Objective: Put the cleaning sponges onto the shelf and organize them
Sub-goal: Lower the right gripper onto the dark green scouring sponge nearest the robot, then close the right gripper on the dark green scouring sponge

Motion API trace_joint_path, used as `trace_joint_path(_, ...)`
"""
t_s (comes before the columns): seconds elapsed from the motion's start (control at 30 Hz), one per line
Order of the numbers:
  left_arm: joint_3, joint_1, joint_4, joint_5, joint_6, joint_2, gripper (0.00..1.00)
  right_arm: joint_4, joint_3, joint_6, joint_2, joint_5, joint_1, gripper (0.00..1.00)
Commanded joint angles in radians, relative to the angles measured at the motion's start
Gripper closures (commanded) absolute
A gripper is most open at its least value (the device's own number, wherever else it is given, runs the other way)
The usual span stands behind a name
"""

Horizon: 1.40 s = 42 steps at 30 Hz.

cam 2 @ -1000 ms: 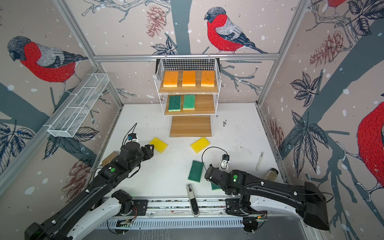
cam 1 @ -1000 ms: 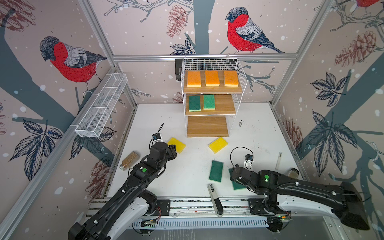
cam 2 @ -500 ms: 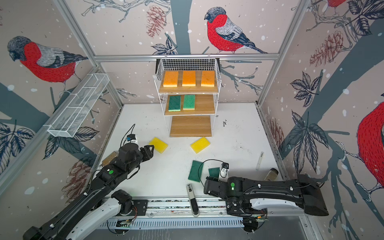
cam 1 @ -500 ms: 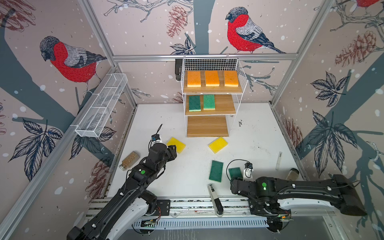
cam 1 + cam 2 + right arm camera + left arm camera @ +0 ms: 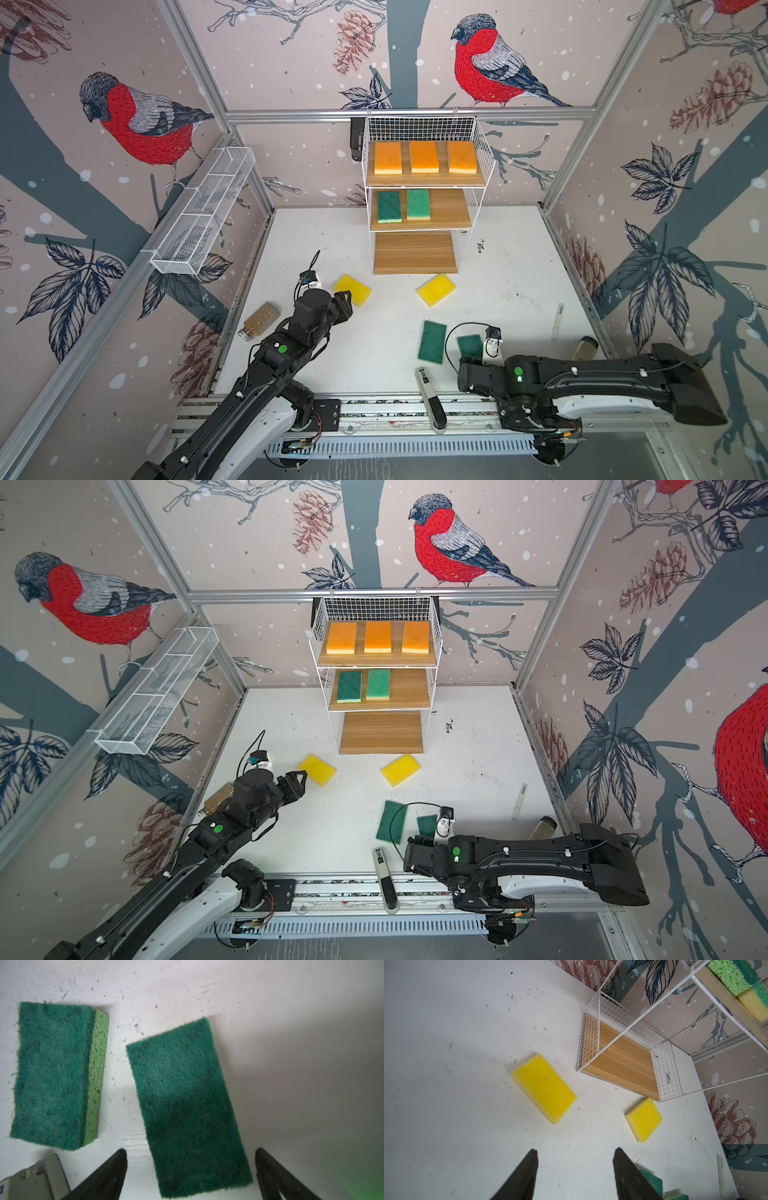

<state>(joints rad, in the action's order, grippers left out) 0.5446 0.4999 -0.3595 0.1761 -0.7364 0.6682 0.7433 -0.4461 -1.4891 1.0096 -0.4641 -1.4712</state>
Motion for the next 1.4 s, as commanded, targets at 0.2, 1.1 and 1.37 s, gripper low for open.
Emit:
trace_joint_path(0.2, -0.002, -0.001, -0.012, 0.007, -0.021, -0.001, 0.41, -0.076, 0.03, 0.071, 0.031, 0.011, 0.006, 0.08)
trace_joint_path(1.1, -0.01, 0.0, -0.012, 0.003, -0.034, -0.005, 0.41, -0.106, 0.031, 0.121, 0.133, 0.048, 0.064, 0.28)
trace_joint_path(1.37, -0.005, -0.001, -0.025, 0.016, -0.039, -0.015, 0.42, -0.086, 0.03, 0.133, 0.125, 0.058, 0.064, 0.38)
